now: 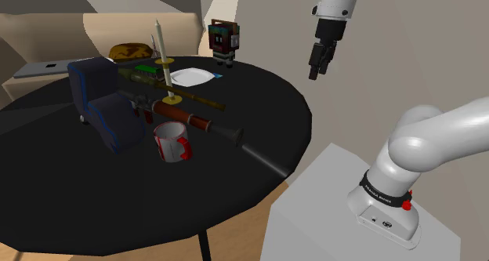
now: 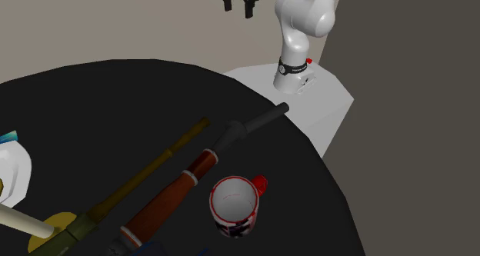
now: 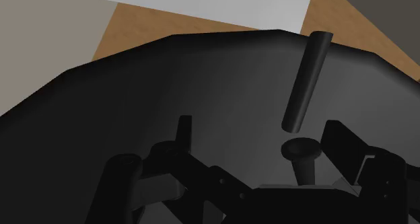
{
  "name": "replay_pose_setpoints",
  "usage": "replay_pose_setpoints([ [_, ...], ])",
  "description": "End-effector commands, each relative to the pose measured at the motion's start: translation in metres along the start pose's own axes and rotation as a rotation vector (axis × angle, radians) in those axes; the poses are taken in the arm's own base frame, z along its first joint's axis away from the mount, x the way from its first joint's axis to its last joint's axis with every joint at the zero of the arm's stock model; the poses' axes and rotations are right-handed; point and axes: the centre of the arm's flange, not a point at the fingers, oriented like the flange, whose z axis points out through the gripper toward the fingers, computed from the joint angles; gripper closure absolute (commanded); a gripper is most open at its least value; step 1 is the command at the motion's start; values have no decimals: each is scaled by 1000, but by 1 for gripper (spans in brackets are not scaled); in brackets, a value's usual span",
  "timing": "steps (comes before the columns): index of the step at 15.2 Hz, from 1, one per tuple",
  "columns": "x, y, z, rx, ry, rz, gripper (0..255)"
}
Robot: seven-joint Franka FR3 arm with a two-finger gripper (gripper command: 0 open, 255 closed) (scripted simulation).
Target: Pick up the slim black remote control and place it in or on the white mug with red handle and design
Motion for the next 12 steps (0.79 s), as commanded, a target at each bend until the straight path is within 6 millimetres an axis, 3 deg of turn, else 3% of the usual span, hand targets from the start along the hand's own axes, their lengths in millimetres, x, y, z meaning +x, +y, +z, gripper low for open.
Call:
replay_pose_setpoints([
  [1,0,0,0,0,0,0,0],
  [12,11,-86,117,-3,10,95,0],
])
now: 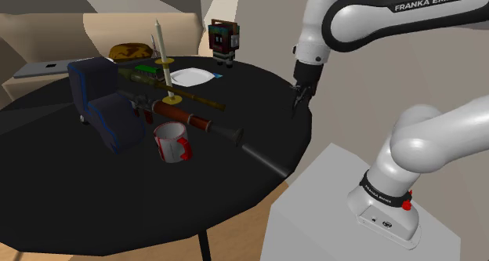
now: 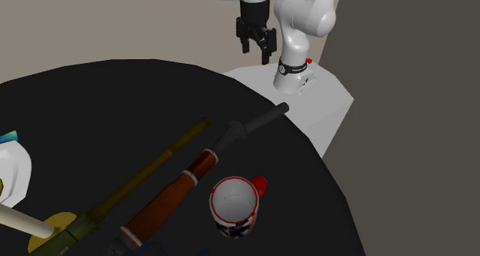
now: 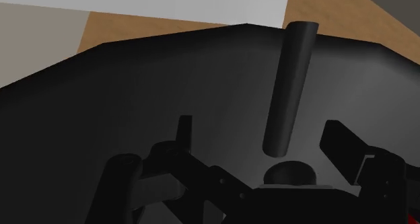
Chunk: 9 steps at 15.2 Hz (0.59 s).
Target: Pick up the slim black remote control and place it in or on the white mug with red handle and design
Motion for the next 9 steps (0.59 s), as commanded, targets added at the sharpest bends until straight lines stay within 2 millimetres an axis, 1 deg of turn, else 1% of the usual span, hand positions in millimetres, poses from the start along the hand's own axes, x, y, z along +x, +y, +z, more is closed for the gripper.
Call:
replay_pose_setpoints([
  [1,2,-14,20,0,4,20,0],
  [9,11,-76,105,-2,11,89,0],
])
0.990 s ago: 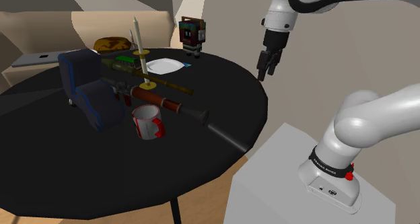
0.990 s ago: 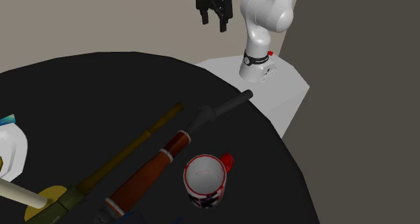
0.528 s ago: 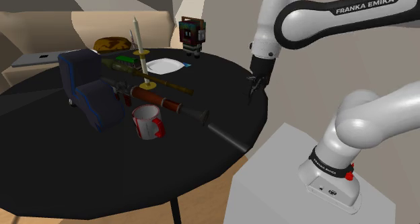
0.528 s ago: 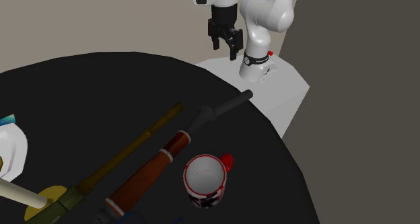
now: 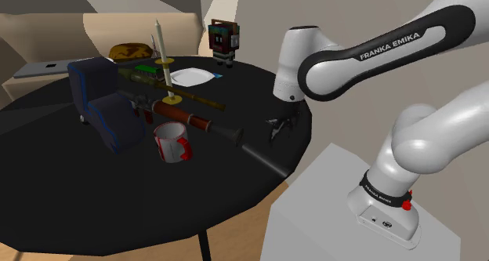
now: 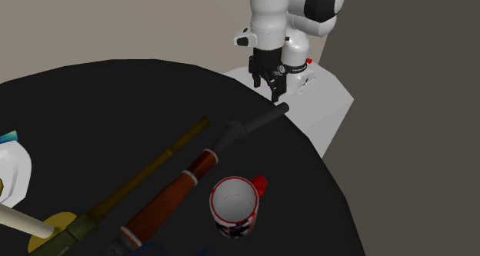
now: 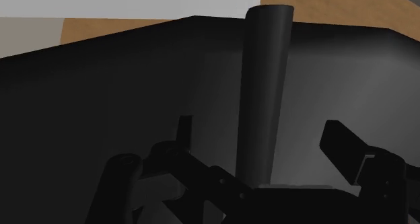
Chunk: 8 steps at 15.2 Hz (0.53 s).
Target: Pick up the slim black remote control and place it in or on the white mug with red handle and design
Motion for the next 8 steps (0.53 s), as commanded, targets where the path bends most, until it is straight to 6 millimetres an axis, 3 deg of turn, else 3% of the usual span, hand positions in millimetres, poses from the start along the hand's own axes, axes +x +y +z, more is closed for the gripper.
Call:
replay_pose_setpoints([
  [1,-1,-18,22,1,4,19,0],
  [8,0,-22,59,1,4,23,0],
])
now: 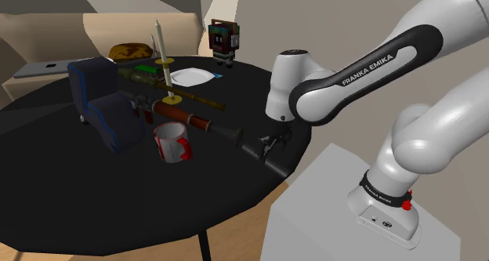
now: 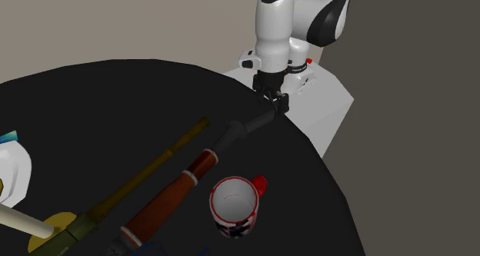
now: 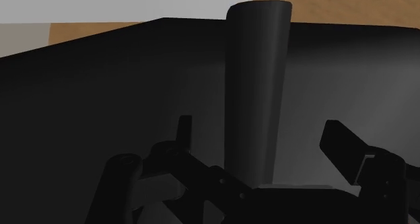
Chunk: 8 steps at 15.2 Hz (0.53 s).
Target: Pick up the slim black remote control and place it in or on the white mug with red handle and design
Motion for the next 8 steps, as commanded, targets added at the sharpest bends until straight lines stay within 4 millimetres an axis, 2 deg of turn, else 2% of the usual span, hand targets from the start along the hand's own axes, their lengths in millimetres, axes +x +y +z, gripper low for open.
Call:
replay_pose_setpoints([
  [1,0,-1,10,0,1,0,0],
  [8,0,-1,13,0,1,0,0],
])
